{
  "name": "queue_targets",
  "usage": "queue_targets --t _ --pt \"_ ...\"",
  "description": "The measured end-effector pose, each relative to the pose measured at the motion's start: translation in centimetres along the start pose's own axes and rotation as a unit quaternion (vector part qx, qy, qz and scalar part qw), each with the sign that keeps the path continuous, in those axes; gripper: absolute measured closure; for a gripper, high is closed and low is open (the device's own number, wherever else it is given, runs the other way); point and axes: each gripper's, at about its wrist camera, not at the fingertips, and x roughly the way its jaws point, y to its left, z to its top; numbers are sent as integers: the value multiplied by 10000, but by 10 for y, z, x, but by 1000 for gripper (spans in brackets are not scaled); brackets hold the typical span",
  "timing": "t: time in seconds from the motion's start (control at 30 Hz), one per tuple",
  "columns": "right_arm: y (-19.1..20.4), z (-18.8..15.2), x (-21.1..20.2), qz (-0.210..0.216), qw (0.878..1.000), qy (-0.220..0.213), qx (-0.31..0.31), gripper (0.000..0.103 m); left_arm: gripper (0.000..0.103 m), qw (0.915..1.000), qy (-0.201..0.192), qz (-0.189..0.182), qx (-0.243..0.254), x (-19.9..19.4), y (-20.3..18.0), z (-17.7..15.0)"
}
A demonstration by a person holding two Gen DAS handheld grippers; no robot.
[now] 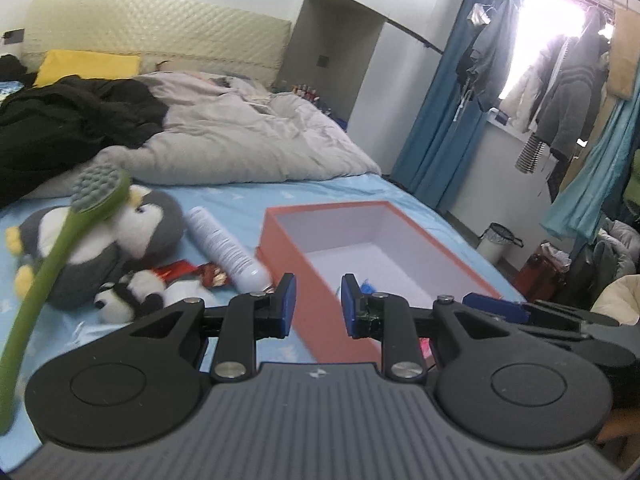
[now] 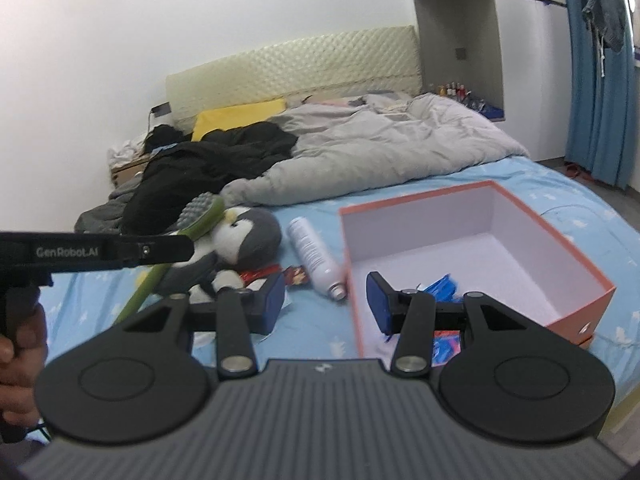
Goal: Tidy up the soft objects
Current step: 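Withdraw both open tools from the pink box back toward the bed, then reach the left tool to the panda plush while the right tool grasps the white towel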
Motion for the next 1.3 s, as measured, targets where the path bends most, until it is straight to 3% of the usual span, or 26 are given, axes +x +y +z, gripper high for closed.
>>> queue_targets --t 0.2,0.33,0.67,0.87,1.1,1.3 --pt "24 -15 1 152 9998 113 13 55 75 9994 177 253 -135 -19 21 -27" --pt "44 -29 -1 287 9987 238 -352 55 75 9985 286 363 -307 -31 34 -46" --pt "74 -62 8 552 9945 824 -338 55 75 9926 520 693 -847 -51 73 -89" --pt "84 -66 36 531 9934 947 -375 55 75 9883 741 876 -1006 -36 105 -107" --pt "91 -64 79 558 9928 1020 -290 55 73 9864 775 1032 -1019 -8 134 -101" --pt "94 -66 118 611 9912 1143 -277 55 65 9854 706 1123 -1070 21 157 -91"
